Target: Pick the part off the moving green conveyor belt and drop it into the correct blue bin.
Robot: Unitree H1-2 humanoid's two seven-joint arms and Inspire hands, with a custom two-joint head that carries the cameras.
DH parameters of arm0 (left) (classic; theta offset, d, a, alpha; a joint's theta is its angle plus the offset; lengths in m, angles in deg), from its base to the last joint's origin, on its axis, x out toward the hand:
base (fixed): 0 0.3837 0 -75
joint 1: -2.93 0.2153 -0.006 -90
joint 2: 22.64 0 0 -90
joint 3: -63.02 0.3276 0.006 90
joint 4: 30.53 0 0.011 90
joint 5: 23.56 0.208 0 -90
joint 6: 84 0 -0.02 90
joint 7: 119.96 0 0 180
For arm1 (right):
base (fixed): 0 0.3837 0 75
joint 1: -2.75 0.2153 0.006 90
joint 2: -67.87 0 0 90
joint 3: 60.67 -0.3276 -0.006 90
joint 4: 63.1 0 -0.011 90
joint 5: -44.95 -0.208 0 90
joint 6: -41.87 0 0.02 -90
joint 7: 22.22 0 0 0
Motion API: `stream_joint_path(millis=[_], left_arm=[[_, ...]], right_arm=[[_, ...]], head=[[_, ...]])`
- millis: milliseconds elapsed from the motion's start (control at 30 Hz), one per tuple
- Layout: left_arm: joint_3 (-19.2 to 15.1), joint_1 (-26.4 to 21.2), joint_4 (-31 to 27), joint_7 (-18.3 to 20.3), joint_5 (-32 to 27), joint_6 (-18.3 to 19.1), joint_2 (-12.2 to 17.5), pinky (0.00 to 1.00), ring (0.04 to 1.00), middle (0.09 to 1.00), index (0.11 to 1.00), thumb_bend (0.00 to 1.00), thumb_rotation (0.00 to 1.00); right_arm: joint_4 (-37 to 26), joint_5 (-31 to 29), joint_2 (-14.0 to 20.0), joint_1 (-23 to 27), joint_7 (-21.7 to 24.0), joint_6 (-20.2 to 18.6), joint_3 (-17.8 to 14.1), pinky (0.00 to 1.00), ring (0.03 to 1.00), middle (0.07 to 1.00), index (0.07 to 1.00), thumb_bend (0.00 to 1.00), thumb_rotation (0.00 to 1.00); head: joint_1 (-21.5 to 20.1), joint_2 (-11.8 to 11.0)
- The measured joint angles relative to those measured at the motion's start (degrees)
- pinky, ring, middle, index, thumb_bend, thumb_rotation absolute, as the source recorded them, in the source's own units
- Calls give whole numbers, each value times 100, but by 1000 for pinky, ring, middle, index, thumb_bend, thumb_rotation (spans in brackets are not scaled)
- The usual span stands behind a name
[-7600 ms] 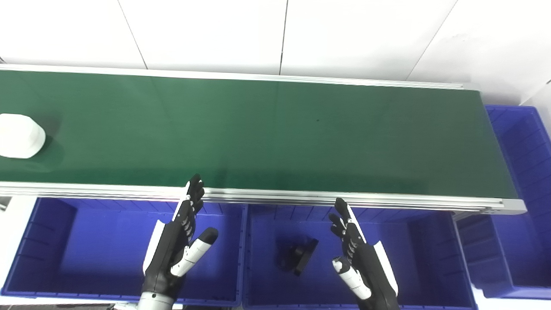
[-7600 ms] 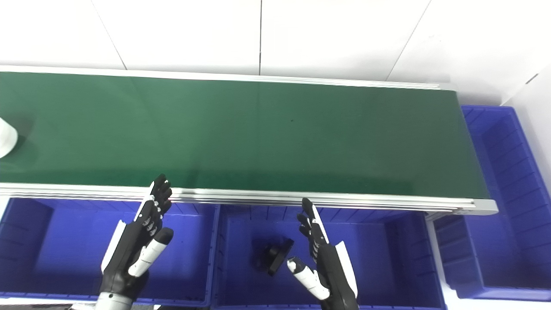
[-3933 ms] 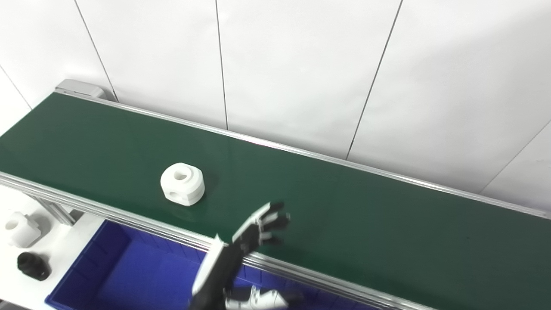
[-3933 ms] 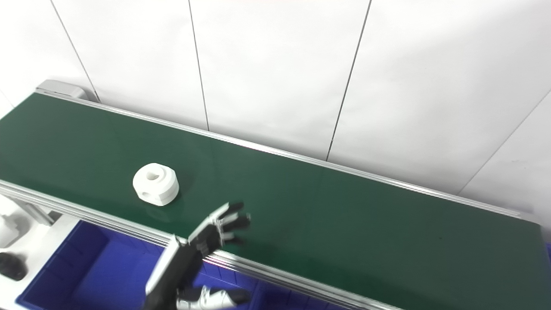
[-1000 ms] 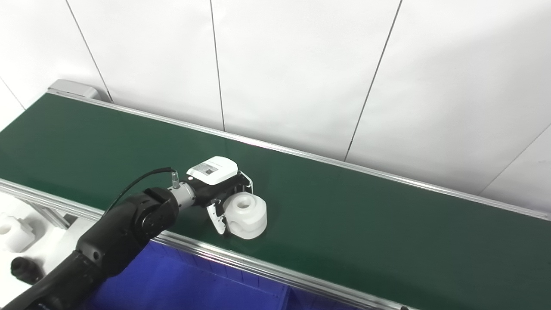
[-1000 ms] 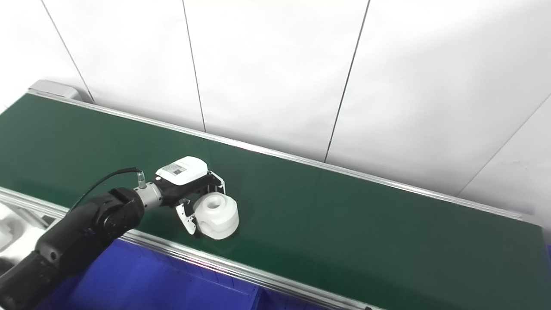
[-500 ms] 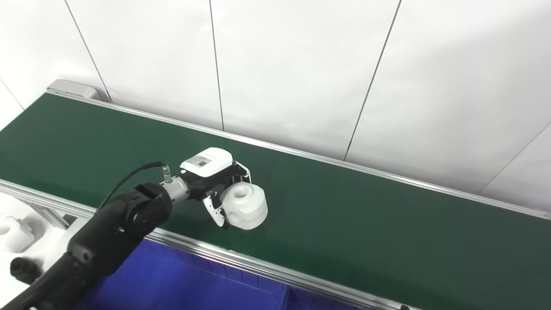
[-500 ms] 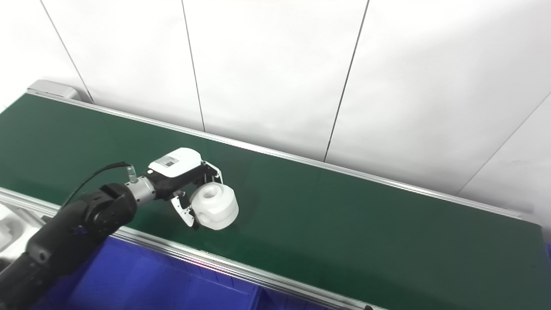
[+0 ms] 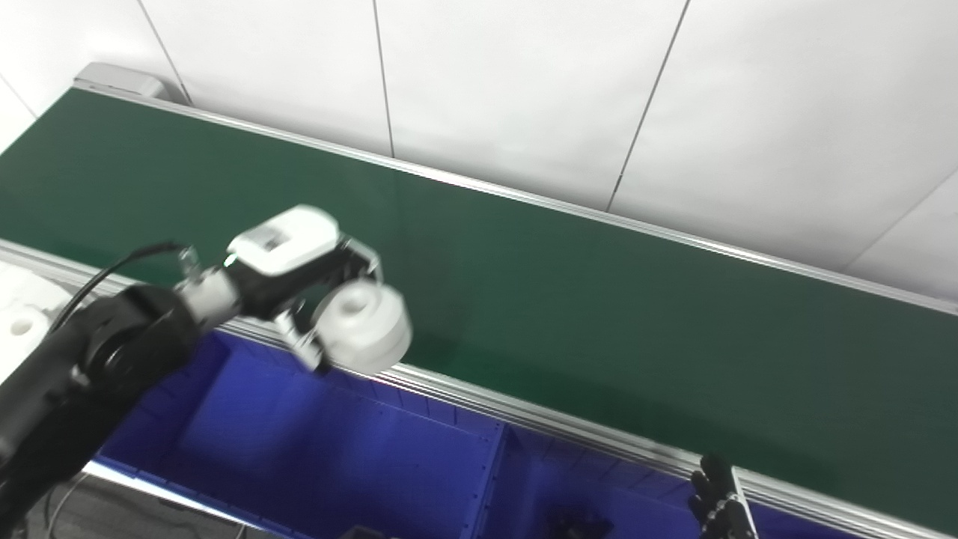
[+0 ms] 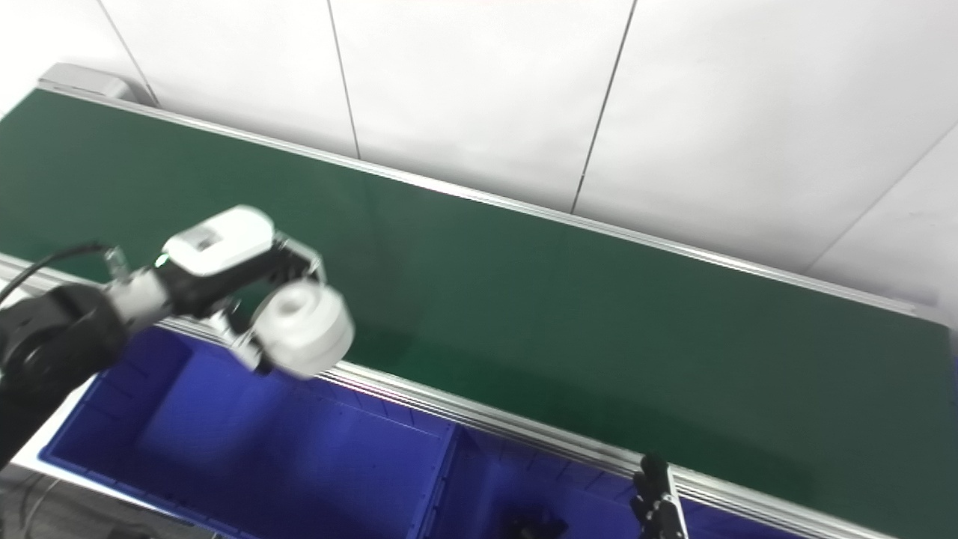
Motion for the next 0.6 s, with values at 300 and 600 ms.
stream_joint_path(millis=[300,600], left_arm=[[-142,693,269,-266,410,-609,-2,474,421,467,491,526,0],[122,722,801,-558,1332,-1141,-3,437,424,479,487,525,0]], right_arm=[[-87,-21,98,185,37,-159,-138,1000,1000,1000,1000,944,904],[-63,-76,179,205,91,-162,-190,1000,977,1000,1000,963,874]], head=[[79,79],[-35,18]])
